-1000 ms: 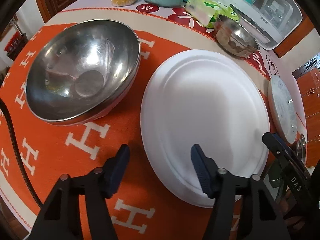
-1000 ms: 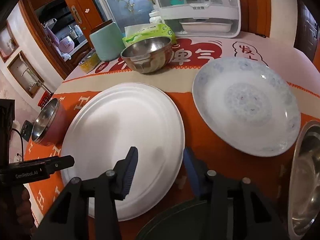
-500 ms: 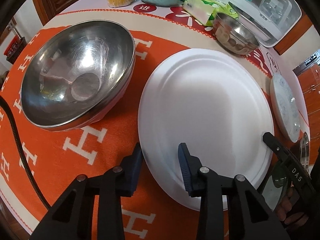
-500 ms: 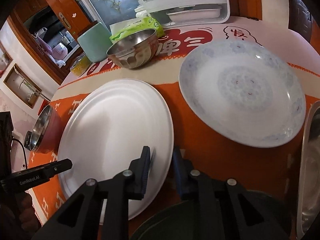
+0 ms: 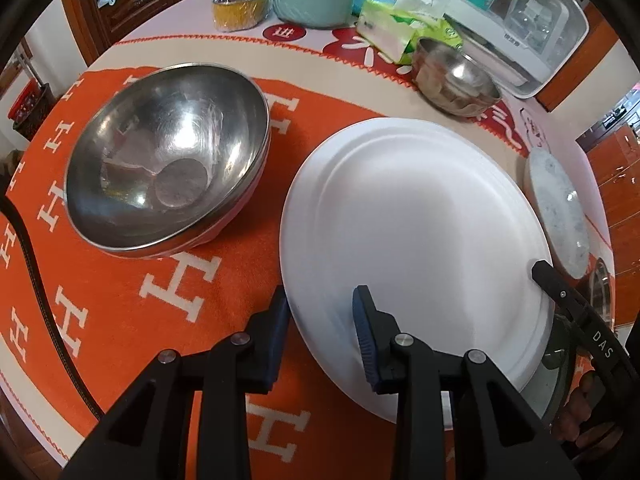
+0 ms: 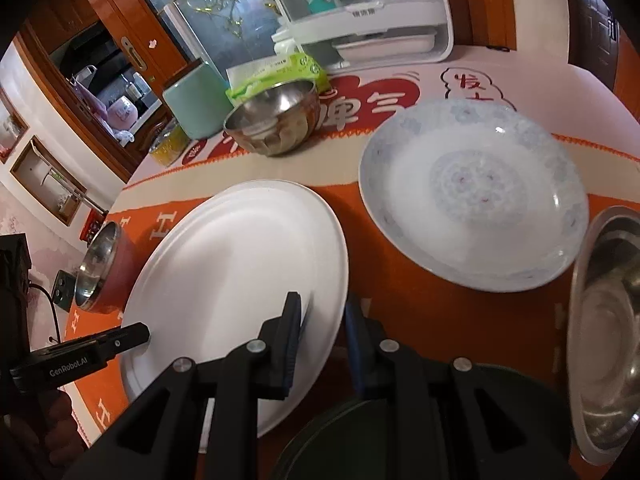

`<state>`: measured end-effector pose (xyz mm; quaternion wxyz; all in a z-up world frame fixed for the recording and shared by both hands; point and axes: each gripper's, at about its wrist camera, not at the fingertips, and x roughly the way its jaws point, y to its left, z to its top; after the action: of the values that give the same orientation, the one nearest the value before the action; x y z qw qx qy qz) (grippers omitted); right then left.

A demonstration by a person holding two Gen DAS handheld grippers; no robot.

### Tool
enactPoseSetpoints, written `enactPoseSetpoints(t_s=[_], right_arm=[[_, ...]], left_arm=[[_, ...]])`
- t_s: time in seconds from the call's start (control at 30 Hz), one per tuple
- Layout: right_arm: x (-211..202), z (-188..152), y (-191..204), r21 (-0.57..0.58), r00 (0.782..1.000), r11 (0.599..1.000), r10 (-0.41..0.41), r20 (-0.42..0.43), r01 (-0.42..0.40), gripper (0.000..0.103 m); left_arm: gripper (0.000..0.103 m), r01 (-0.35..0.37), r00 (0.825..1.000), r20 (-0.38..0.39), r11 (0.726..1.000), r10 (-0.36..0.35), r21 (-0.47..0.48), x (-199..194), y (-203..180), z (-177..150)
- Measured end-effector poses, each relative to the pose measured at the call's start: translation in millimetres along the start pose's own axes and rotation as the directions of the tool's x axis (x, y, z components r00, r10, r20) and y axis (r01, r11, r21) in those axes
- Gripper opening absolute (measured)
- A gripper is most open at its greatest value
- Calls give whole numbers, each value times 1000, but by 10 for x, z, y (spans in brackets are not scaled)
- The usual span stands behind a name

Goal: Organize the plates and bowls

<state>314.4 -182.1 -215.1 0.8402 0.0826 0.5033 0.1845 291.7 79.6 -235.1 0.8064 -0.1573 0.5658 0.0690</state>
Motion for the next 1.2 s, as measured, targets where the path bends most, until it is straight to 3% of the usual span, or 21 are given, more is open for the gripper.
enactPoseSetpoints(t_s=[0.27, 0.63, 0.93, 1.2], right_arm=[[-363, -21, 103, -5, 998, 1000, 0, 70, 0, 21], [-1082, -275, 335, -23, 981, 1000, 15, 192, -10, 22], [-1581, -696, 475, -31, 974, 999, -8, 225, 16, 22], [-1962, -1147, 495, -32, 972, 998, -47, 230, 56, 23]], left_arm=[[31, 28, 997, 76, 999, -30, 24, -377, -39, -108], [31, 50, 979, 195, 997, -61, 64, -1079, -21, -465], [31, 58, 962, 261, 995, -79, 86, -1589, 9, -912], [31, 61, 962, 261, 993, -85, 100, -1826, -29, -1392]])
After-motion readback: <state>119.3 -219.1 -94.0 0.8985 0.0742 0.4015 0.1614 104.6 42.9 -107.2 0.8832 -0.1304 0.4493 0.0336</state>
